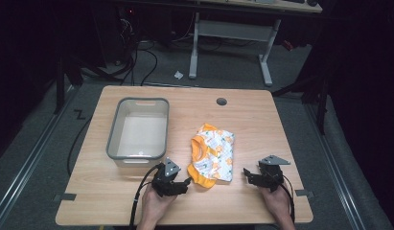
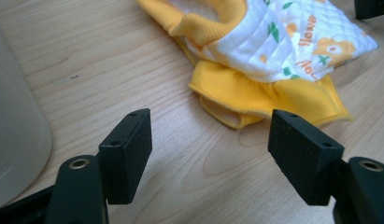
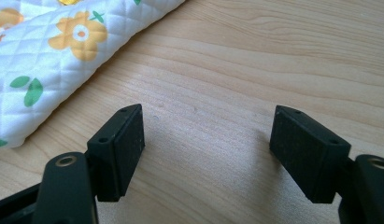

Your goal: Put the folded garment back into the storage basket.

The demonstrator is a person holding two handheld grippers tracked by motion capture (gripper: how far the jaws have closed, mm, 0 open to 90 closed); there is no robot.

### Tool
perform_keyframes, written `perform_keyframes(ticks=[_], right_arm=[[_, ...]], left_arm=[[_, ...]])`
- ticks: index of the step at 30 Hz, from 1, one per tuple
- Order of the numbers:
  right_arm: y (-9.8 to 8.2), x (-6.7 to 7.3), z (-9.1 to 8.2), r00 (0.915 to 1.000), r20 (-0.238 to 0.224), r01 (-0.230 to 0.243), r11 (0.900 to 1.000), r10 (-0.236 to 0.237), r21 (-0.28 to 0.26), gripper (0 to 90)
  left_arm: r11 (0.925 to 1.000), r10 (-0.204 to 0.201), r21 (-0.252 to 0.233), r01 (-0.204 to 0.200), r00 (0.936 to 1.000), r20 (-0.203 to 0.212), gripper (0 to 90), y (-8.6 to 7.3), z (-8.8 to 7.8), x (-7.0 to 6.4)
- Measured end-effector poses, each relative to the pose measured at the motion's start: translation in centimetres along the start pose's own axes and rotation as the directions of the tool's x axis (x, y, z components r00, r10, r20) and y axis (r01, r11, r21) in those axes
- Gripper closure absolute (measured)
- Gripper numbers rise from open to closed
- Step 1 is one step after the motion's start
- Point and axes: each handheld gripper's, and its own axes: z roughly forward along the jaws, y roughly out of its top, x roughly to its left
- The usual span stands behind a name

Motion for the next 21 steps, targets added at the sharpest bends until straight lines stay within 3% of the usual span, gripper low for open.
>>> perform_keyframes(ticks=[7,21], right_arm=[[0.0,0.0,0.0,1.0000,0.000,0.000,1.000,0.000,0.000,26.5],[0.0,0.0,0.0,1.0000,0.001,-0.001,1.000,0.001,0.000,26.5]], left_arm=[[0.9999,-0.003,-0.015,0.003,0.9994,0.035,29.6,1.1,-0.1,-0.3],[0.9999,0.013,0.003,-0.013,0.9992,0.038,27.7,3.4,0.8,-0.7]])
